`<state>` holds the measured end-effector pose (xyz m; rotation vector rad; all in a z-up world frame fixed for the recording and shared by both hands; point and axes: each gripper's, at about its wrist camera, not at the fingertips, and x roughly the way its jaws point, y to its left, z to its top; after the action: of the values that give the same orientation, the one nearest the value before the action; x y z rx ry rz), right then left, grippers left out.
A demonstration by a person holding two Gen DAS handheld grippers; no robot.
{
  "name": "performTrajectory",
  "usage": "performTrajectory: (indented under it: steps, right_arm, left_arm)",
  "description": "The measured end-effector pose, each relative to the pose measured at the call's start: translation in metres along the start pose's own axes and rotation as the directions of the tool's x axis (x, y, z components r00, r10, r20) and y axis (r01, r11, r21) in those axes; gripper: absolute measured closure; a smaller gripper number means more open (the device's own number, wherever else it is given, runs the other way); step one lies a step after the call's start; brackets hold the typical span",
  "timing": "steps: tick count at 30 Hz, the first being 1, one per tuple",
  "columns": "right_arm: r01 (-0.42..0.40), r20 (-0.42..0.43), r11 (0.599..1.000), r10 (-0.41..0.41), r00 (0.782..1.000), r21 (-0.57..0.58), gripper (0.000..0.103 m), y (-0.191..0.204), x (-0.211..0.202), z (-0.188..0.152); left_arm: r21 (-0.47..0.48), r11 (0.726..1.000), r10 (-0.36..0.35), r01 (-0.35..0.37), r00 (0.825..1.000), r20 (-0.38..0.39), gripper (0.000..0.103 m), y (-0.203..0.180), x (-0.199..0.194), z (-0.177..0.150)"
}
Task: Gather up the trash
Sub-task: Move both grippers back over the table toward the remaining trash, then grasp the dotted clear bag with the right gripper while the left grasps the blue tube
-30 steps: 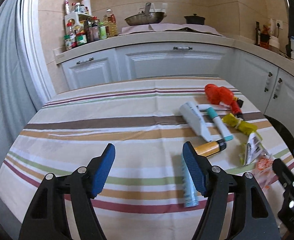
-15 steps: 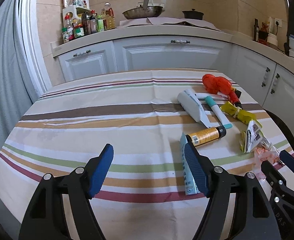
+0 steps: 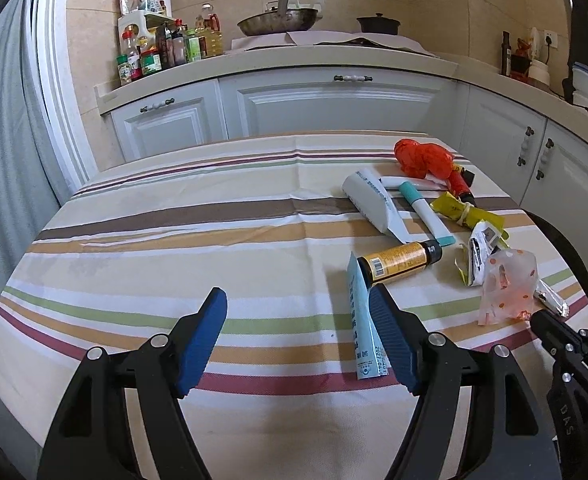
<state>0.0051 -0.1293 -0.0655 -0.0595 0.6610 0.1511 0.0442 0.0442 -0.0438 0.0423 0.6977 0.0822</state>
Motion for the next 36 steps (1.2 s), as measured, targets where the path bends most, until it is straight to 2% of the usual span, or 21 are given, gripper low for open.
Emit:
performTrajectory:
  steps: [3, 4, 5, 7, 8, 18, 19, 23, 27, 36]
  right_arm:
    - [-0.003, 0.013, 1.000, 0.003, 1.000, -0.010, 0.102, 0.000, -0.003, 0.002]
    - [-0.002, 0.023, 1.000, 0.002, 1.000, -0.010, 0.096, -0.001, -0.005, 0.002]
    - [-0.004, 0.024, 1.000, 0.004, 1.000, -0.013, 0.083, 0.000, -0.005, 0.003]
    - [-0.005, 0.036, 1.000, 0.005, 0.999, -0.019, 0.065, 0.000, -0.006, 0.004]
    - [-0.003, 0.043, 1.000, 0.004, 0.999, -0.022, 0.063, 0.000, -0.007, 0.006]
    - [-0.027, 0.041, 0.997, 0.030, 0.999, -0.069, 0.063, 0.010, 0.006, 0.026]
    - [-0.030, 0.039, 0.997, 0.032, 0.999, -0.072, 0.065, 0.011, 0.008, 0.027]
    - [-0.044, 0.003, 0.994, 0.044, 0.999, -0.099, 0.092, 0.016, 0.018, 0.030]
    - [-0.046, 0.002, 0.993, 0.047, 0.999, -0.110, 0.097, 0.018, 0.018, 0.027]
    - [-0.046, 0.071, 0.995, 0.052, 0.996, -0.084, 0.098, 0.008, -0.009, 0.033]
  left_arm:
    - [-0.002, 1.000, 0.004, -0.004, 1.000, 0.002, 0.032, 0.000, 0.000, 0.001]
    - [-0.003, 1.000, 0.005, -0.005, 1.000, 0.003, 0.032, 0.001, 0.000, 0.001]
    - [-0.003, 1.000, 0.007, -0.007, 1.000, 0.004, 0.032, 0.001, 0.000, 0.001]
    - [-0.003, 1.000, 0.009, -0.009, 1.000, 0.003, 0.032, 0.002, 0.001, 0.002]
    - [-0.003, 1.000, 0.011, -0.011, 1.000, 0.003, 0.032, 0.002, 0.001, 0.002]
    - [-0.027, 0.999, 0.043, -0.043, 0.999, -0.004, 0.032, 0.017, 0.007, 0.008]
    - [-0.029, 0.999, 0.046, -0.046, 0.999, -0.007, 0.032, 0.019, 0.008, 0.008]
    - [-0.034, 0.998, 0.053, -0.053, 0.998, -0.016, 0.032, 0.022, 0.011, 0.008]
    - [-0.031, 0.998, 0.050, -0.051, 0.998, -0.025, 0.032, 0.020, 0.013, 0.006]
    - [-0.004, 1.000, 0.018, -0.018, 1.000, -0.022, 0.032, 0.005, 0.007, 0.007]
